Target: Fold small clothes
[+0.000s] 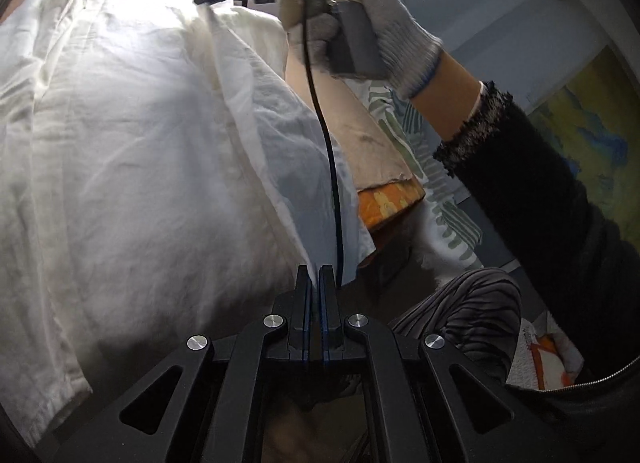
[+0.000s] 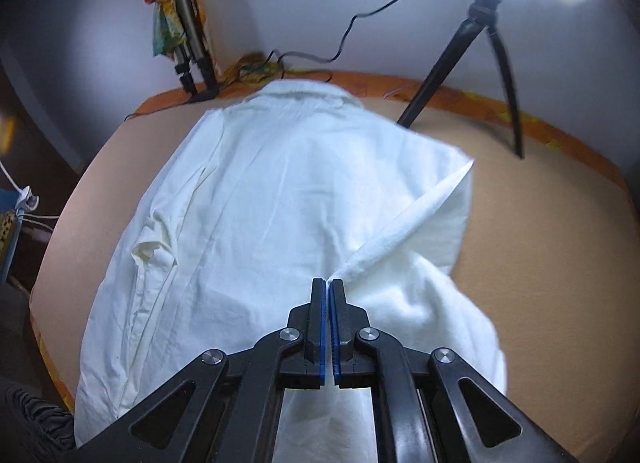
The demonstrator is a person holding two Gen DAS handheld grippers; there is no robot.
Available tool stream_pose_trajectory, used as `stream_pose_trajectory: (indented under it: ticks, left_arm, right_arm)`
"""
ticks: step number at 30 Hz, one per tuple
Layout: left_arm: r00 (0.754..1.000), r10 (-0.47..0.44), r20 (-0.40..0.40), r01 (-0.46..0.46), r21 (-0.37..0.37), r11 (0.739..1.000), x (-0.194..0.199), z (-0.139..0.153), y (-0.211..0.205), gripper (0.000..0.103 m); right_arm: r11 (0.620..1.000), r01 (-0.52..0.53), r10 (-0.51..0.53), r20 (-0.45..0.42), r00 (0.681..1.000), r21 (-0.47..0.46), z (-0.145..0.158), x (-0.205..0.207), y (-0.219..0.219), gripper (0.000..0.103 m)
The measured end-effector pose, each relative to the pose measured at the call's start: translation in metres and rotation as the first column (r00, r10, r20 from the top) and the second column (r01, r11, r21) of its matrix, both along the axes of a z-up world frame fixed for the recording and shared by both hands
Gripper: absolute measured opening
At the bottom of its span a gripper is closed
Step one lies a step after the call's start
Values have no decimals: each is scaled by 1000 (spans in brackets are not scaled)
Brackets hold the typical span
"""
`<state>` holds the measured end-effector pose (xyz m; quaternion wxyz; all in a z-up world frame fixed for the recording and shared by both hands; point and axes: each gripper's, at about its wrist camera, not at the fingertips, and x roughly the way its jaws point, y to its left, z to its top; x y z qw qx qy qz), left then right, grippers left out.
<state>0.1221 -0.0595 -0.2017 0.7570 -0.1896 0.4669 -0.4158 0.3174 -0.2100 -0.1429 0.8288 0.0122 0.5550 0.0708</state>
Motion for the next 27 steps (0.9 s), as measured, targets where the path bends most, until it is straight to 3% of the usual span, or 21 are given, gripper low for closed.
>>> stream_pose_trajectory:
  ticks: [2,3,4,12,13,15,20,22,27]
  left_arm:
    - [1000,-8,-20,8,2,1000,0,-1,2,2]
    - [1000,-4,-17,4,13,1000,-1,-1,2,2]
    - [1000,-4,-13,4,21,1000,-1,0,3,2]
    - [1000,-17,9,16,83,996,-14,22,20,6]
    - [1000,-16,26,14,97,995,-13,28,24,12]
    - [999,-7,51,1,117,993,-7,38,28,25]
    - [994,34,102,-47,123,991,34,64,29,30]
    - [994,31,103,-44,125,991,54,71,23,42]
    - [986,11,165,-48,221,974,98,78,-10,43]
  right_arm:
    - [1000,-5,5,-34,999,-19,-14,3,7,12]
    - [1000,-8,8,-45,999,-2,-15,2,8,27]
    - [1000,-6,7,-34,999,28,-12,-2,5,32]
    - [991,96,-101,55,993,97,39,-79,-60,35]
    - [988,109,-115,51,992,110,41,-97,-69,36]
    - [981,133,-139,33,990,144,39,-128,-83,37]
    - [965,164,-159,-38,986,203,22,-188,-93,37]
    - [964,153,-144,-57,988,219,15,-207,-89,37]
    - [960,147,-127,-96,987,239,-4,-235,-77,34]
